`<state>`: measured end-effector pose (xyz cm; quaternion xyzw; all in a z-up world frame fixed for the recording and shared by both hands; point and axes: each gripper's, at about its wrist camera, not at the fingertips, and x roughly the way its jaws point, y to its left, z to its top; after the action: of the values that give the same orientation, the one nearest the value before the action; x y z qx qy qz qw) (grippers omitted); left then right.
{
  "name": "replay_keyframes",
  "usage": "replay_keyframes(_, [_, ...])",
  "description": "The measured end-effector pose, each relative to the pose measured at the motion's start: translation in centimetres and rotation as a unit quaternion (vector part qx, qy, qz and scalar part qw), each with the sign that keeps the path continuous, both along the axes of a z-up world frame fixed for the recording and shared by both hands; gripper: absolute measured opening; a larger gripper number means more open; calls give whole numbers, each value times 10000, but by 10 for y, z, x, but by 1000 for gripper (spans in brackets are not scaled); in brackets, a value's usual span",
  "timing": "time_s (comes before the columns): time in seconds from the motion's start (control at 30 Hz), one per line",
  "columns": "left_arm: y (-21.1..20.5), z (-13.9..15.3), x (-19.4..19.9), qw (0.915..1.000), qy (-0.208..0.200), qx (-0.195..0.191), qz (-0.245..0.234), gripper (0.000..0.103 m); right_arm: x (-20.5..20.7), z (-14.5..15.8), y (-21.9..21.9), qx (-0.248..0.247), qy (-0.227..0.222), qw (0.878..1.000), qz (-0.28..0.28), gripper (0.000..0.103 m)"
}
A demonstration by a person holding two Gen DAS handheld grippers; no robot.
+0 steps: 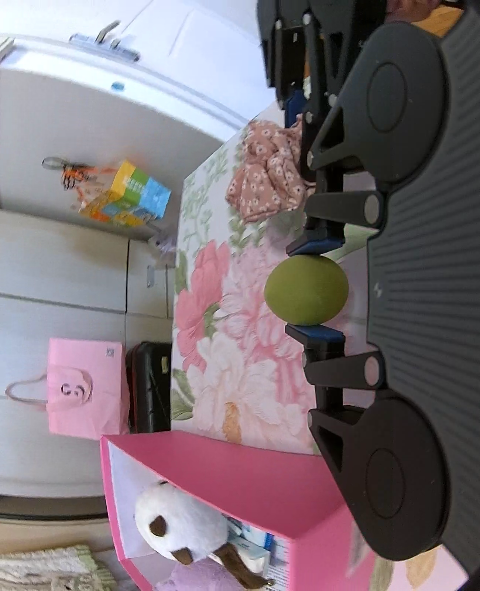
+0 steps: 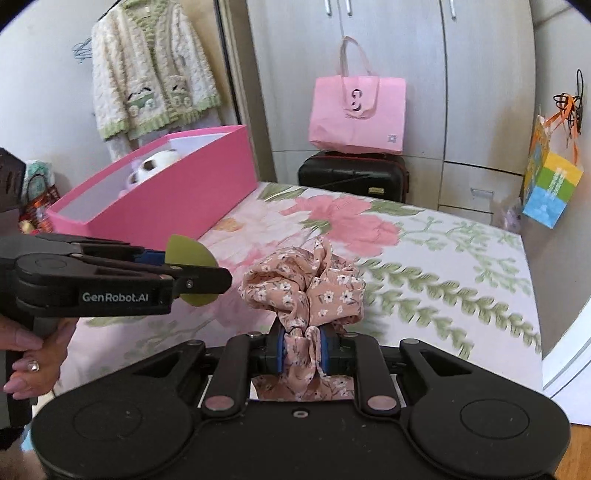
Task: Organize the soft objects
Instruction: 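Carry the green squishy with the left gripper while the right gripper carries the scrunchie over the box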
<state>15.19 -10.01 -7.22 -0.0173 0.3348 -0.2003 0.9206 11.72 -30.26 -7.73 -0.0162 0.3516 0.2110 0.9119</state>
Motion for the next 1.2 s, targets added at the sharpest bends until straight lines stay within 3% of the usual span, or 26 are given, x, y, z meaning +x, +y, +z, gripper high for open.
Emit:
replay_keyframes(0.43, [53, 8, -63, 9978, 267, 8, -607, 37, -58, 14, 27, 113, 255, 9977, 615, 24])
replay_keyframes(0.77, [111, 43, -99, 9987, -224, 272, -363, 37, -74, 44, 78, 352, 75, 9893, 1415, 25])
replay_keyframes(1.03, [150, 71, -89, 9972, -728, 156, 47, 37, -50, 68, 121, 543, -404, 9820, 1762, 25])
replay_keyframes(1.2, [176, 78, -76, 9959, -829, -164, 328, 38, -24, 76, 148, 638, -559, 9806, 1765, 25])
